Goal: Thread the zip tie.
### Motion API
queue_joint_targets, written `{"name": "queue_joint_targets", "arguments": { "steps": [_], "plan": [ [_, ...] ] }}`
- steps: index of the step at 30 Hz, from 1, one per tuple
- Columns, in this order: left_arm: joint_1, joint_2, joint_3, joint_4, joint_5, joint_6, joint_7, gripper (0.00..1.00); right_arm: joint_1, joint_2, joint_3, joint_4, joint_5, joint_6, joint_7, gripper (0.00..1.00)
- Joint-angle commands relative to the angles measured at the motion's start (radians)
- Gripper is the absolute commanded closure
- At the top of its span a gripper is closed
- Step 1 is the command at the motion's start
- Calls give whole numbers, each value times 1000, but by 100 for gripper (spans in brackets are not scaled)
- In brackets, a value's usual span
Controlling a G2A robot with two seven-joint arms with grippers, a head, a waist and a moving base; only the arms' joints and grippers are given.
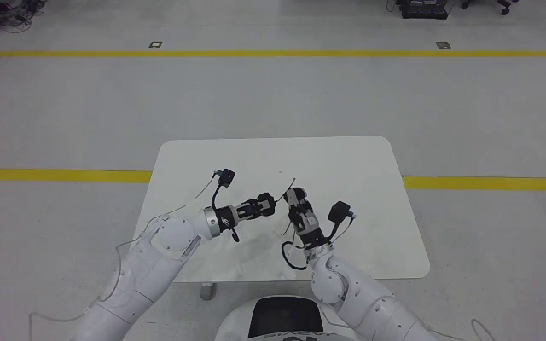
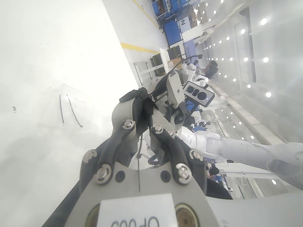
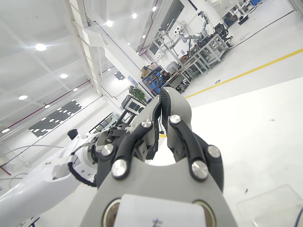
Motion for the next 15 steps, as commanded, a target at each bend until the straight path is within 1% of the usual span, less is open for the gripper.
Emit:
{"name": "queue_joint_targets", "arguments": {
  "steps": [1, 15],
  "plan": [
    [0, 0, 1, -1, 0, 0, 2, 100, 0, -1, 0, 1, -1, 0, 0, 100],
    [-3, 1, 10, 5, 2, 0, 6, 100, -4, -4, 3, 2, -8, 0, -4, 100]
  ]
}}
